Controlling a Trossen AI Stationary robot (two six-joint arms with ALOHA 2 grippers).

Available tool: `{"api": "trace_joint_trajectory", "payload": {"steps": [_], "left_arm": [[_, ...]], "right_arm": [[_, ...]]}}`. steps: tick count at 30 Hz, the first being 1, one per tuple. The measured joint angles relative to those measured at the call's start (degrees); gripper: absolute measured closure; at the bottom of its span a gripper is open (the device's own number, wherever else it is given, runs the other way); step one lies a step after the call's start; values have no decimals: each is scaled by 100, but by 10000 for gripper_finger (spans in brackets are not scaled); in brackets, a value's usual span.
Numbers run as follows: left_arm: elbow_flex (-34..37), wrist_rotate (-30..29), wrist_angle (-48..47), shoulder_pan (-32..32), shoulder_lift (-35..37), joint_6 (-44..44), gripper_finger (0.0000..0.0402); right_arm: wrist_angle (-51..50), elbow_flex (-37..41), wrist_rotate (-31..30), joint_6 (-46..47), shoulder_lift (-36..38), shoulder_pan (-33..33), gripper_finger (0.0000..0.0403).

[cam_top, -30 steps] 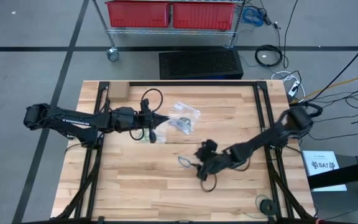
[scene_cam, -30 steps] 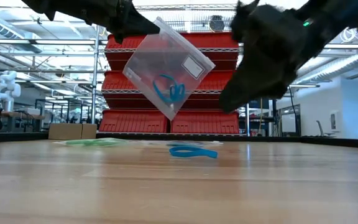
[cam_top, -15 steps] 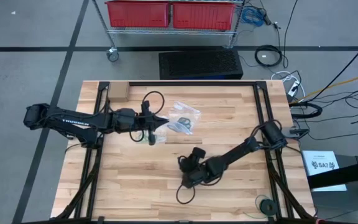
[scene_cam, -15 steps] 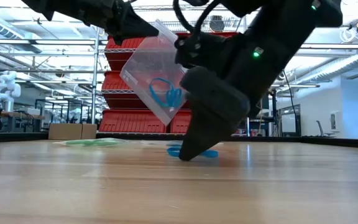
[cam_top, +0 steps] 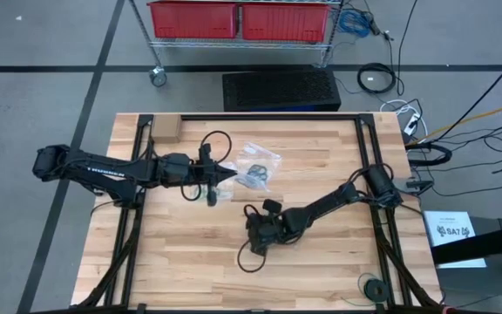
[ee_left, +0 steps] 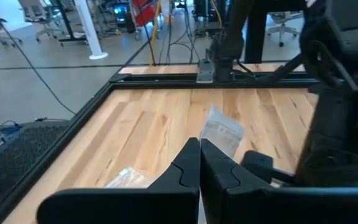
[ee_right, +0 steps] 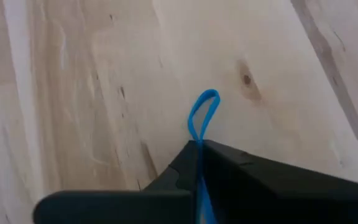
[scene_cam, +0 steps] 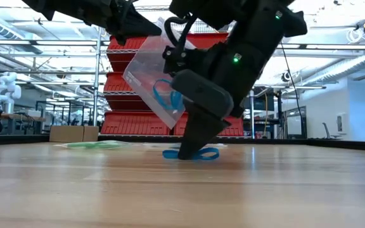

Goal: Sort rubber bands
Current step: Put the blue rubber band in the transparent zip bag

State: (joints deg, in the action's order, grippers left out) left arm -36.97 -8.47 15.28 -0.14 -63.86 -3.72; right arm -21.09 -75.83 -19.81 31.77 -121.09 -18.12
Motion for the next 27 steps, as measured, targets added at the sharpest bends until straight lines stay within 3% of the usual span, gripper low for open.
{"api": "trace_joint_trajectory", "payload": {"steps": [7, 16, 27], "left_arm": [[0, 195, -35, 0, 0, 6, 401], [-4, 309, -145, 0, -31, -117, 402], [-4, 310, -138, 0, -31, -117, 402]], "right_arm": [[-255, 52, 120, -291, 1002, -133, 401], [-522, 28, -1774, -810, 2570, -250, 402], [-344, 35, -1594, -1279, 2945, -214, 403]]}}
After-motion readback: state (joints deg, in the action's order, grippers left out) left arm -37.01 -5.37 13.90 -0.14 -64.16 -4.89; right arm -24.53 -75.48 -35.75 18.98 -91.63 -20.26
